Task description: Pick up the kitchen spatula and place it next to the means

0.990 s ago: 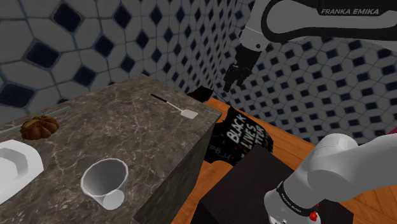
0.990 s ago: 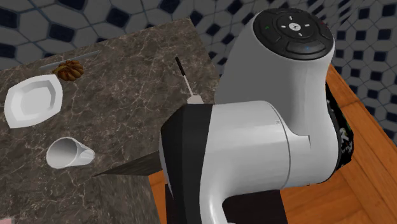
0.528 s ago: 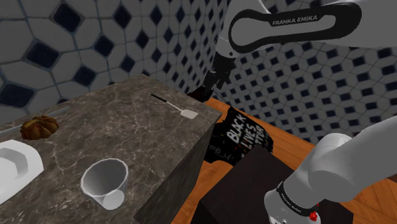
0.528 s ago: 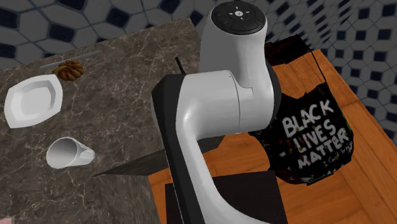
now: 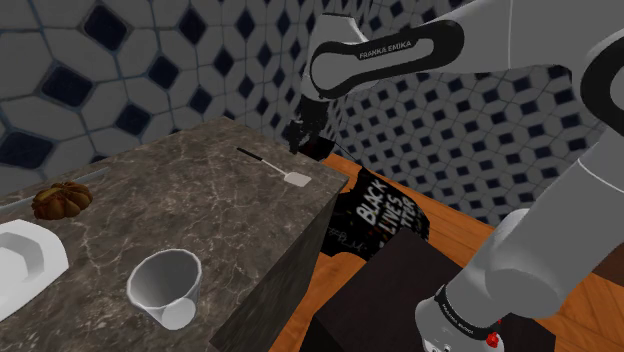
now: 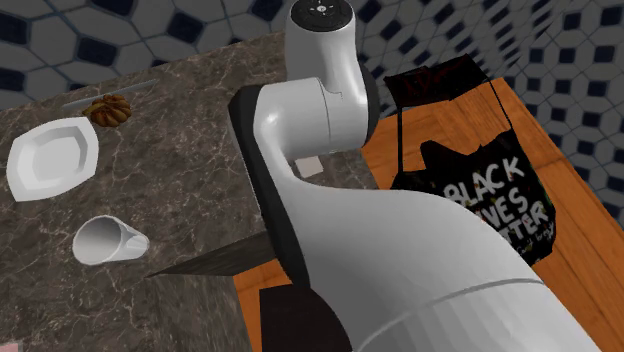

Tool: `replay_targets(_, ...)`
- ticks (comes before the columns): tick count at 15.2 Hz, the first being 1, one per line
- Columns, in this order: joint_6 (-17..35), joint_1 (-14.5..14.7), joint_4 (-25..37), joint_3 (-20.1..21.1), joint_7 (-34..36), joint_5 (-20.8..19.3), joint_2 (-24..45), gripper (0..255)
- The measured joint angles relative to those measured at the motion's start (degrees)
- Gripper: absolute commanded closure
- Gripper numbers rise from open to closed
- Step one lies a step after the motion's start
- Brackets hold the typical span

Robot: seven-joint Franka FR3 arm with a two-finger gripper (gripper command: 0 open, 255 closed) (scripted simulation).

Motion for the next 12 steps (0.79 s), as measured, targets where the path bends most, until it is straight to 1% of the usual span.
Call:
replay_targets(3, 1.59, 0.33, 5.02, 0.31, -0.51, -0.76, 6.67, 0)
replay_targets(7, 2.01, 1.15, 13.17, 0.84, -0.60, -1.96, 15.32, 0)
replay_targets(9, 2.30, 1.45, 16.25, 0.94, -0.79, -2.43, 18.79, 0)
replay_targets(12, 3.49, 1.79, 17.40, 1.03, -0.53, -2.71, 21.13, 0)
